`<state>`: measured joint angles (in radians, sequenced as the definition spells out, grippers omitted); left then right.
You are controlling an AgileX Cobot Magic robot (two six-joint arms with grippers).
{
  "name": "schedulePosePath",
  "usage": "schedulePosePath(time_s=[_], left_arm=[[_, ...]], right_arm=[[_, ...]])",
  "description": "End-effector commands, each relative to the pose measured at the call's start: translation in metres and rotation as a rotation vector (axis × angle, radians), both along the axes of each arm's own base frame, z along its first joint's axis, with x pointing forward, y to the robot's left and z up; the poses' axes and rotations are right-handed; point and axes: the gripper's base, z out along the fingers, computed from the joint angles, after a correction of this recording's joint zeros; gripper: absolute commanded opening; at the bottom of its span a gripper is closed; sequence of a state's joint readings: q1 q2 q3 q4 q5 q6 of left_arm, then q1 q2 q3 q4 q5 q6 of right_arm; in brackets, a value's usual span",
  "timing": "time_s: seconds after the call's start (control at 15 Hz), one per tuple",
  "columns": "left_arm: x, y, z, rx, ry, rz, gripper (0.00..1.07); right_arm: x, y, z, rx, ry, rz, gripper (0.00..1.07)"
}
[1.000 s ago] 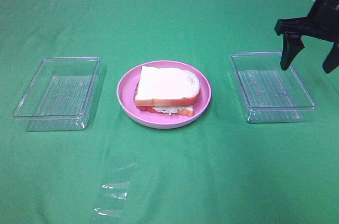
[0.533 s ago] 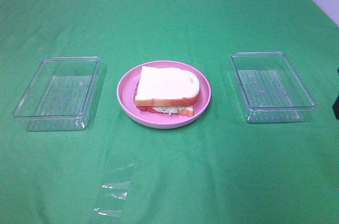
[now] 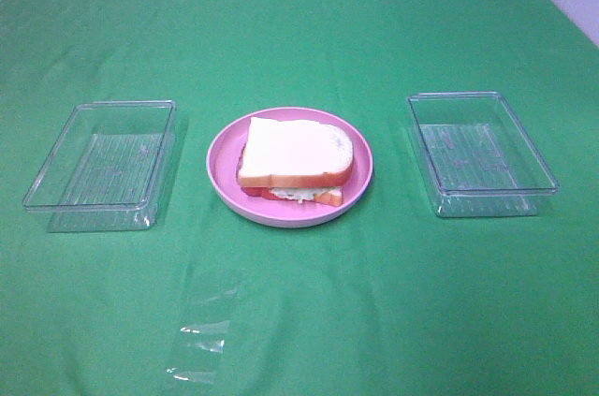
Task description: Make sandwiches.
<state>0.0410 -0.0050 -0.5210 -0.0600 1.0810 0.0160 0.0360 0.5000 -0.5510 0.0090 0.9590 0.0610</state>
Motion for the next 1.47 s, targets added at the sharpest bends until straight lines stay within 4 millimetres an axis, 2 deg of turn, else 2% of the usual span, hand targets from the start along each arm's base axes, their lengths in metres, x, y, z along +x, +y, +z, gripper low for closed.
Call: schedulePosePath(time_s=[0.07, 0.27, 0.33, 0.6, 0.8, 1.47], left_arm=[[-0.002, -0.001, -0.001, -0.007, -0.021, -0.001, 0.98], [-0.002, -0.001, -0.001, -0.008, -0.021, -0.002, 0.98], [-0.002, -0.001, -0.001, -0.008, -0.021, -0.002, 0.98], [-0.002, -0.001, -0.001, -0.009, -0.021, -0.002, 0.98], [-0.002, -0.001, -0.001, -0.009, -0.021, -0.002, 0.98], [-0.002, -0.001, -0.001, -0.015, -0.022, -0.007, 0.98]], right_arm=[[-0.017, -0.002, -0.001, -0.022, -0.023, 0.0, 0.79], [-0.031, -0.006, -0.016, -0.055, -0.019, -0.007, 0.79], [-0.033, -0.006, -0.016, -0.058, -0.026, -0.01, 0.79], [-0.056, -0.007, -0.011, -0.052, -0.202, -0.014, 0.75], [-0.08, -0.009, -0.022, -0.057, -0.277, -0.019, 0.75], [-0.082, -0.008, -0.023, -0.053, -0.299, -0.019, 0.75]])
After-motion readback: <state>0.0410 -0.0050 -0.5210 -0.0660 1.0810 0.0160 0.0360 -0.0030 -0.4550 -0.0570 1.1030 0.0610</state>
